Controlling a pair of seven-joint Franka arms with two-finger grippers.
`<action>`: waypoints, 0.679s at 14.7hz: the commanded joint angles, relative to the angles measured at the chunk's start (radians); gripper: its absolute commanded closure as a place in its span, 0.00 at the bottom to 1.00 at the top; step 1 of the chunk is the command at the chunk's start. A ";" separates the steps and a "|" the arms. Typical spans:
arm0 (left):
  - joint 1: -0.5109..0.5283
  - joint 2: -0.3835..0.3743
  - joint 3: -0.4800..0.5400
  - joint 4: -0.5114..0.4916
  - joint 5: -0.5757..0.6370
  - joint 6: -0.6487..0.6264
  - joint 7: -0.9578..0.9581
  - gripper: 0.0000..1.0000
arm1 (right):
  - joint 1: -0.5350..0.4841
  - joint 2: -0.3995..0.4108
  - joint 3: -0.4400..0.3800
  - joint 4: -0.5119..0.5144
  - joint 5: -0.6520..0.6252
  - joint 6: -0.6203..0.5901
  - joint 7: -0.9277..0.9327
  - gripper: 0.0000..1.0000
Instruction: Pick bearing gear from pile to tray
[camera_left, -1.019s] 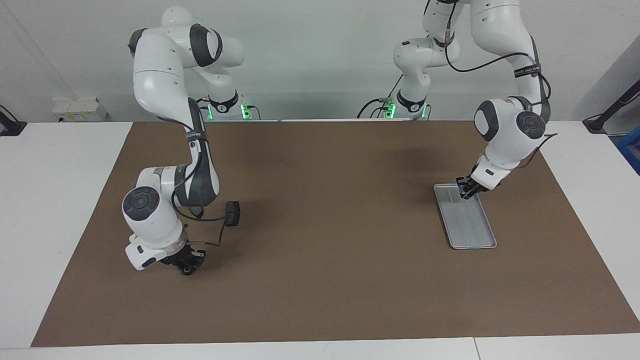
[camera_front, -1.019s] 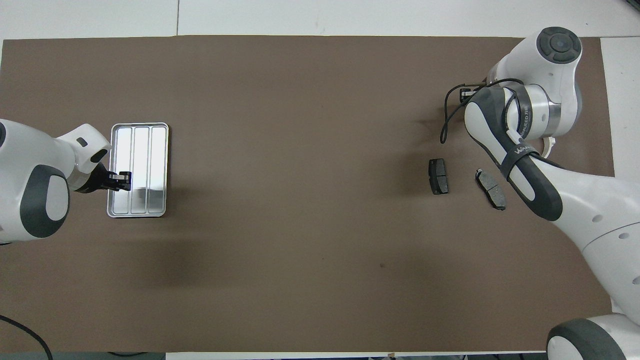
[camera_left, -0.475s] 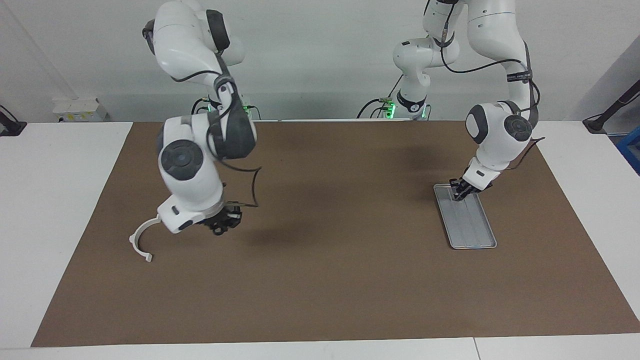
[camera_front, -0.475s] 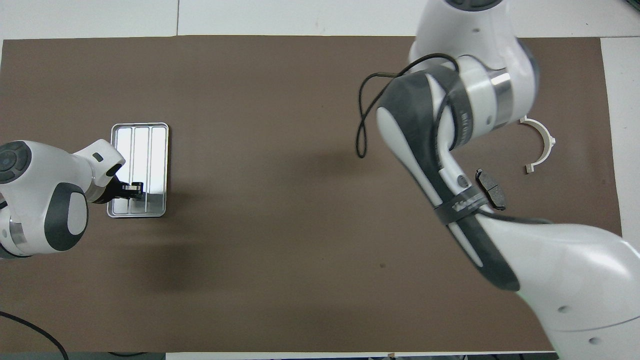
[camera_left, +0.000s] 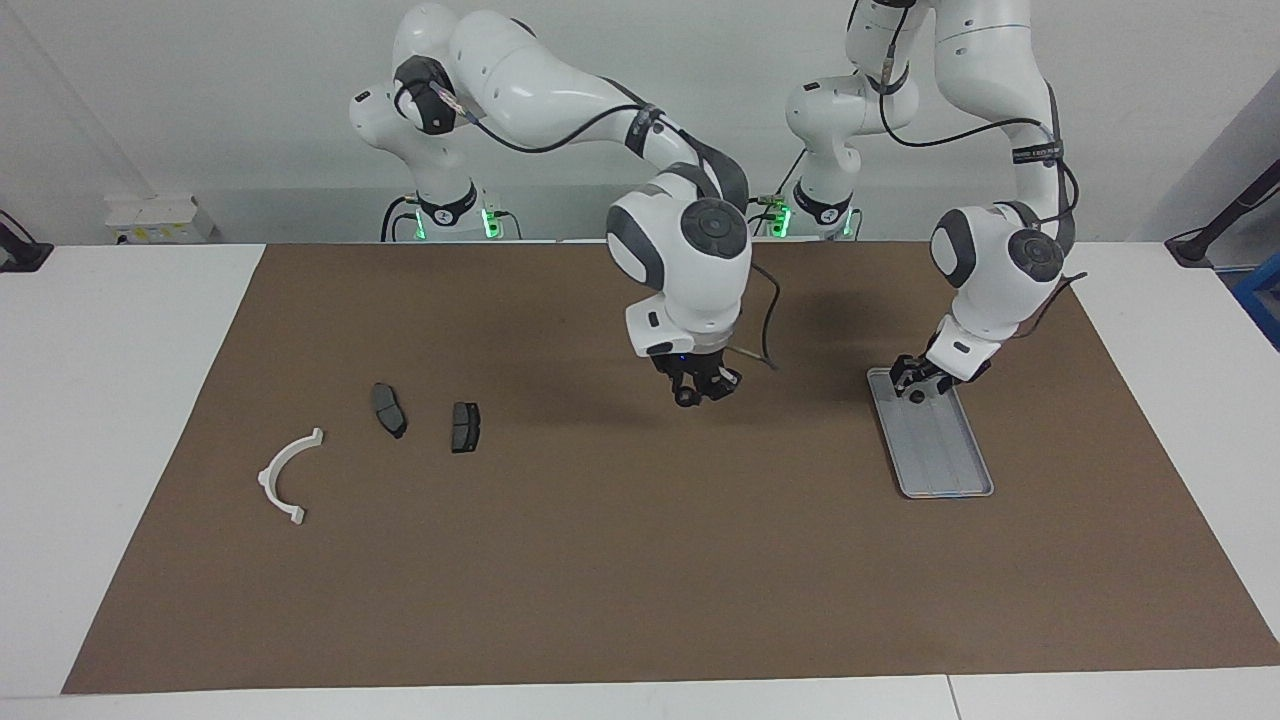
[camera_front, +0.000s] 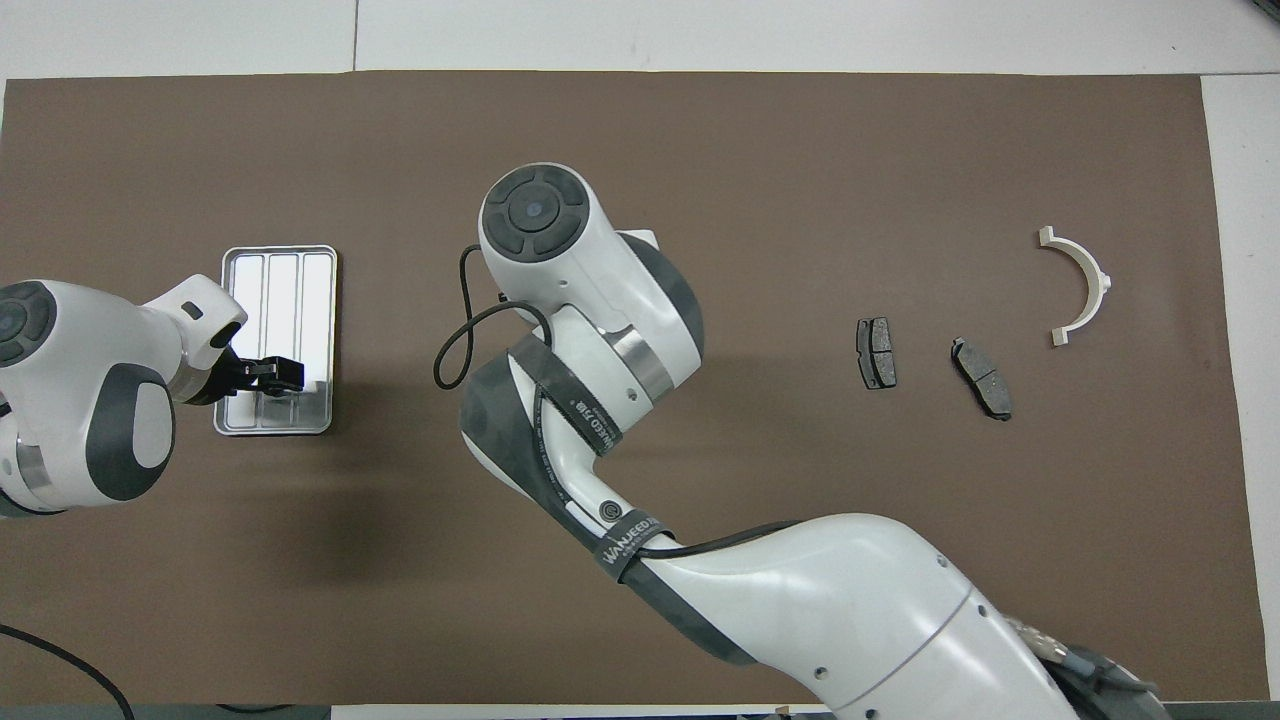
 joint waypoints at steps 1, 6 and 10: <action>-0.015 -0.020 -0.001 0.029 -0.048 -0.014 -0.043 0.09 | -0.001 0.044 -0.005 0.003 0.003 0.068 0.029 1.00; -0.049 -0.006 -0.004 0.077 -0.048 -0.019 -0.143 0.02 | 0.015 0.090 -0.006 -0.002 -0.020 0.137 0.034 1.00; -0.066 -0.005 -0.004 0.078 -0.048 -0.016 -0.174 0.02 | 0.010 0.085 -0.008 -0.012 -0.020 0.180 0.036 0.52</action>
